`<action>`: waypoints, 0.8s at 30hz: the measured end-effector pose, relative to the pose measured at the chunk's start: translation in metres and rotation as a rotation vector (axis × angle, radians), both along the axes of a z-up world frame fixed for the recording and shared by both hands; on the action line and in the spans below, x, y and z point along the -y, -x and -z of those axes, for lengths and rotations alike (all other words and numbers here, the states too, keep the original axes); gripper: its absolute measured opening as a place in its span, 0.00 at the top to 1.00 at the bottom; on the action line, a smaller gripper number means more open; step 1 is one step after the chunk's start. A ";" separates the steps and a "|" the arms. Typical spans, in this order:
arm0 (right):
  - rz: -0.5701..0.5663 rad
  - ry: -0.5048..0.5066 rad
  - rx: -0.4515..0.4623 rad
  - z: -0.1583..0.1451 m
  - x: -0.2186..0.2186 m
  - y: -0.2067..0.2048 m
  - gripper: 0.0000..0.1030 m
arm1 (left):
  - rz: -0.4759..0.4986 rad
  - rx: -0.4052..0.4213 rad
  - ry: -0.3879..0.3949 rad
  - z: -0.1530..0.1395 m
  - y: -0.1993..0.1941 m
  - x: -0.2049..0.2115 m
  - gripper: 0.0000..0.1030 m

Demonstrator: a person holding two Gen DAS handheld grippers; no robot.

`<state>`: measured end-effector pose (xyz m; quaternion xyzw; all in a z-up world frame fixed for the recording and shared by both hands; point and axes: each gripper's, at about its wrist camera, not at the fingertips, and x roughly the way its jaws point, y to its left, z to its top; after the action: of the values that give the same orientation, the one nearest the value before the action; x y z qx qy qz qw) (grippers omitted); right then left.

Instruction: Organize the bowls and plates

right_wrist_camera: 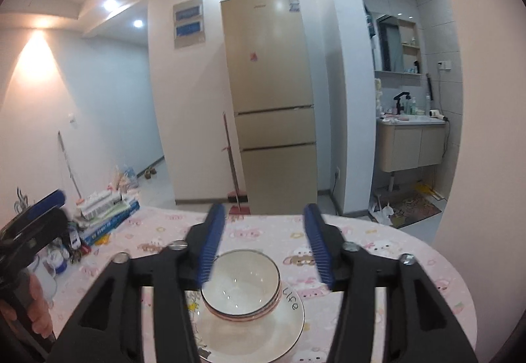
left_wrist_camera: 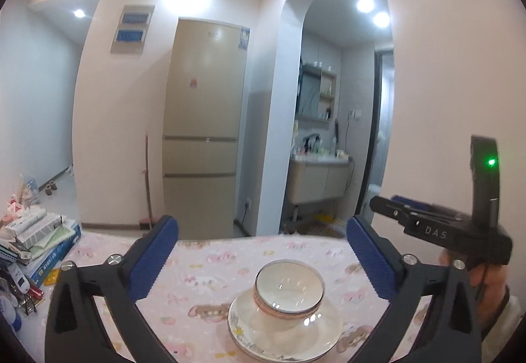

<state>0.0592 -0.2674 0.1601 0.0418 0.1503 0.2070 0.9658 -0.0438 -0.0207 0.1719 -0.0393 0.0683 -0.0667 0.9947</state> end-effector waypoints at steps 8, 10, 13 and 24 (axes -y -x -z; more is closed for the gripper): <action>0.029 -0.036 0.182 0.001 -0.001 0.032 0.00 | -0.054 0.129 -0.040 0.007 0.028 -0.002 0.00; 0.030 -0.042 0.186 0.015 -0.002 0.032 0.00 | -0.060 0.141 -0.032 0.020 0.025 -0.002 0.00; 0.034 -0.045 0.191 0.038 -0.002 0.033 0.00 | -0.056 0.149 -0.016 0.043 0.020 -0.005 0.00; 0.019 -0.037 0.196 0.121 -0.009 0.018 0.00 | -0.055 0.063 0.035 0.113 -0.017 -0.018 0.00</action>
<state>0.0407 -0.2584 0.0388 0.0407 0.0508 0.2039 0.9768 -0.0270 -0.0025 0.0591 -0.0566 0.0345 -0.0418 0.9969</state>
